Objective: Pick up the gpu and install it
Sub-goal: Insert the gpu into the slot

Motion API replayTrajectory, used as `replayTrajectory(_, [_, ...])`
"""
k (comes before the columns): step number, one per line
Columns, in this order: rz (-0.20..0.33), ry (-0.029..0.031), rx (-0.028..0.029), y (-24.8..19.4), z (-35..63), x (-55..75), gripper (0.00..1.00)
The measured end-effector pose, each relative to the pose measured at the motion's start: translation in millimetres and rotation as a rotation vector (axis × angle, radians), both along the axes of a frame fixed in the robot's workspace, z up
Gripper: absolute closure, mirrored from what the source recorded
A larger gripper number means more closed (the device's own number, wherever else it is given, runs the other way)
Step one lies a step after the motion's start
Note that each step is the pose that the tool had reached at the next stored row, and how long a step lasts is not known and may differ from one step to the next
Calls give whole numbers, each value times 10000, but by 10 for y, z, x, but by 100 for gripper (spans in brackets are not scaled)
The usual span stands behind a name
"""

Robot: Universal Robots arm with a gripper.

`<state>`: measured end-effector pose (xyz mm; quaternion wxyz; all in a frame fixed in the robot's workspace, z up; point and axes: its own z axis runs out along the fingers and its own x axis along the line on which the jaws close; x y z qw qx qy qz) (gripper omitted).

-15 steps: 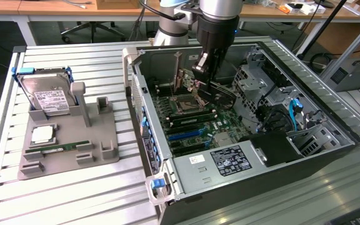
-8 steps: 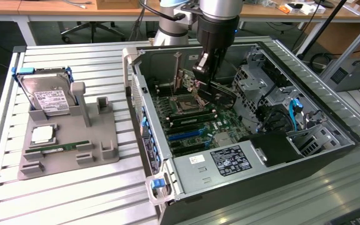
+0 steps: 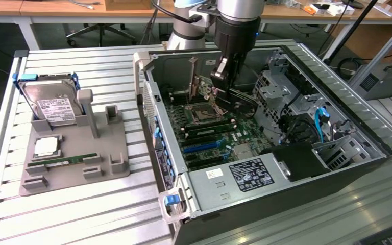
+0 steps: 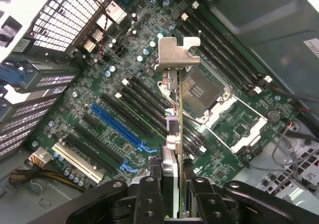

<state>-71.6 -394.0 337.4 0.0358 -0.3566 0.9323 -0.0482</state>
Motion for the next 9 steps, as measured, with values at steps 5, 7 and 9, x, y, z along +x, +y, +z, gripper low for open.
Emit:
replayTrajectory(5, [123, 1, -2, 0, 0, 1, 73])
replayTrajectory(7, [206, 0, -3, 0, 0, 2, 73])
replayTrajectory(9, [288, 0, -3, 0, 0, 2, 73])
